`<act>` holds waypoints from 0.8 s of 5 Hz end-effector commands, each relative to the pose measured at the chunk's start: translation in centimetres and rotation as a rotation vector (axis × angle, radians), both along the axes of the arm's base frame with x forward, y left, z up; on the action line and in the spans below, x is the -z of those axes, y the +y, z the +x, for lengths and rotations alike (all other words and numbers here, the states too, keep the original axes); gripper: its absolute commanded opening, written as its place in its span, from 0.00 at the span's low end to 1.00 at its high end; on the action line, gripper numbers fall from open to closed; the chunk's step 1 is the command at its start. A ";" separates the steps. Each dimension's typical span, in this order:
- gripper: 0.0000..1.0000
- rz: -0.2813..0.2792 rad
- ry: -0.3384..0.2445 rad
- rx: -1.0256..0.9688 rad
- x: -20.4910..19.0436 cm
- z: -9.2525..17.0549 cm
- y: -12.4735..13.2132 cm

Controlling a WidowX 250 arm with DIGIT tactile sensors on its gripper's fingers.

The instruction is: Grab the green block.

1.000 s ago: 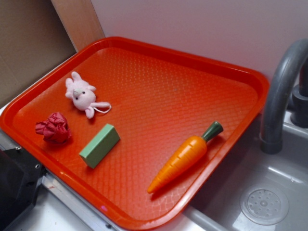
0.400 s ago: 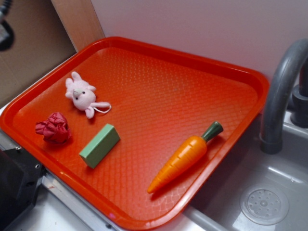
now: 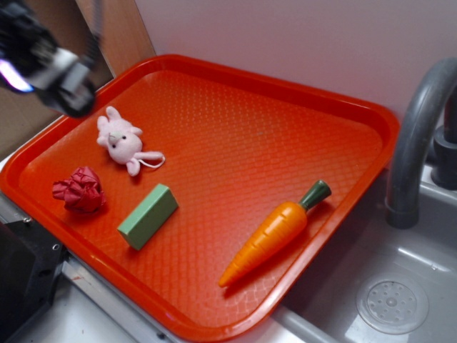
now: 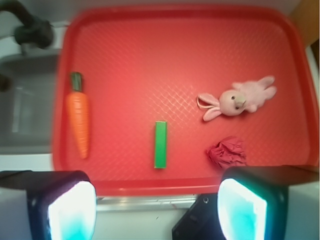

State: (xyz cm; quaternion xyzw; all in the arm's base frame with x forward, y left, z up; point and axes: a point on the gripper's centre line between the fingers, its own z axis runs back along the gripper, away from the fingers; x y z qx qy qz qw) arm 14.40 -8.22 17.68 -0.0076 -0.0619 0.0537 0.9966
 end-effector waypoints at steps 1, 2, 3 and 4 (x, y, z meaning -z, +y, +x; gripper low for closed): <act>1.00 -0.013 0.039 -0.006 6.1 2.7 -0.1; 1.00 0.023 0.090 0.043 9.5 3.0 -1.3; 1.00 0.062 0.126 0.066 11.8 2.9 -1.1; 1.00 0.084 0.154 0.099 13.5 2.8 -1.3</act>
